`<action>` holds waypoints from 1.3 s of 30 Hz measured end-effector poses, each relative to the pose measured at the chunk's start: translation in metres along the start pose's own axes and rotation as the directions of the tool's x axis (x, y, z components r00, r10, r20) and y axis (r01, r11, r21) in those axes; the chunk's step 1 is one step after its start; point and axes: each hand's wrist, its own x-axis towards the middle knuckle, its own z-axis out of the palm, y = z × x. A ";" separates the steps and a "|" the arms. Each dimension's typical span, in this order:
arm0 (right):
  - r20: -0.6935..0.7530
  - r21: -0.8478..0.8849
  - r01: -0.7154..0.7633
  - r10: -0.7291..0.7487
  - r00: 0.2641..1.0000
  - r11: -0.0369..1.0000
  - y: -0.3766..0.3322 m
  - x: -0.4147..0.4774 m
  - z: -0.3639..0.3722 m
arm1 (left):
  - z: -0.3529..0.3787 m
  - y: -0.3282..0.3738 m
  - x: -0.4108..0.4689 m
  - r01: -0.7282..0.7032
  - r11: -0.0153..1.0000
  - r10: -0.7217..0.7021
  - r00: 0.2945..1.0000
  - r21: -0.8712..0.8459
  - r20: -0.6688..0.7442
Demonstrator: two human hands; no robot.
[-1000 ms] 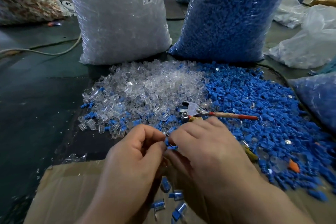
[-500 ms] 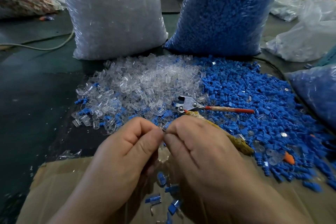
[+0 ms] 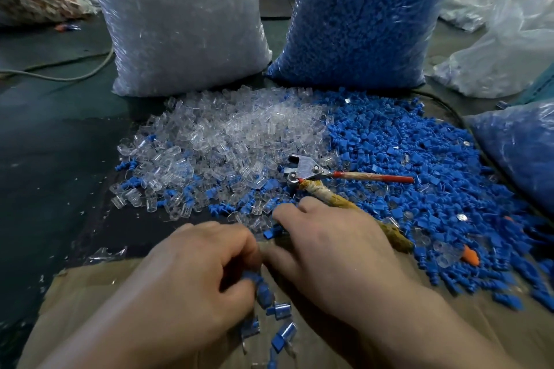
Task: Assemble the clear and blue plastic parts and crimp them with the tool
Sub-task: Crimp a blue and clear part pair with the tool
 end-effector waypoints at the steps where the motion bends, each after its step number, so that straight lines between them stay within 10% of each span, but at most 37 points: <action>1: 0.006 -0.011 0.009 -0.009 1.000 1.000 -0.003 0.004 0.002 | 0.000 0.002 0.000 -0.005 1.000 0.005 1.000 -0.001 0.012; 7: 0.012 -0.009 0.028 -0.028 1.000 1.000 -0.002 0.014 0.007 | 0.008 -0.006 0.008 0.146 0.985 -0.120 0.961 0.088 -0.248; 15: 0.045 0.008 0.036 -0.036 0.998 0.999 0.000 0.014 0.009 | 0.016 0.003 0.014 0.141 0.980 -0.105 0.966 0.140 -0.235; 24: -0.068 0.365 -0.105 0.139 0.988 0.925 0.010 0.009 -0.002 | 0.025 -0.007 0.013 0.162 0.971 -0.215 0.913 -0.175 -0.348; 31: 0.086 0.832 -0.217 0.268 0.960 0.511 0.012 0.006 -0.005 | 0.028 -0.003 0.010 0.137 0.891 -0.293 0.901 -0.433 -0.319; 39: 0.226 0.964 -0.245 0.169 0.959 0.103 0.007 0.005 -0.009 | 0.026 0.002 0.010 0.009 0.727 -0.270 0.923 -0.687 -0.273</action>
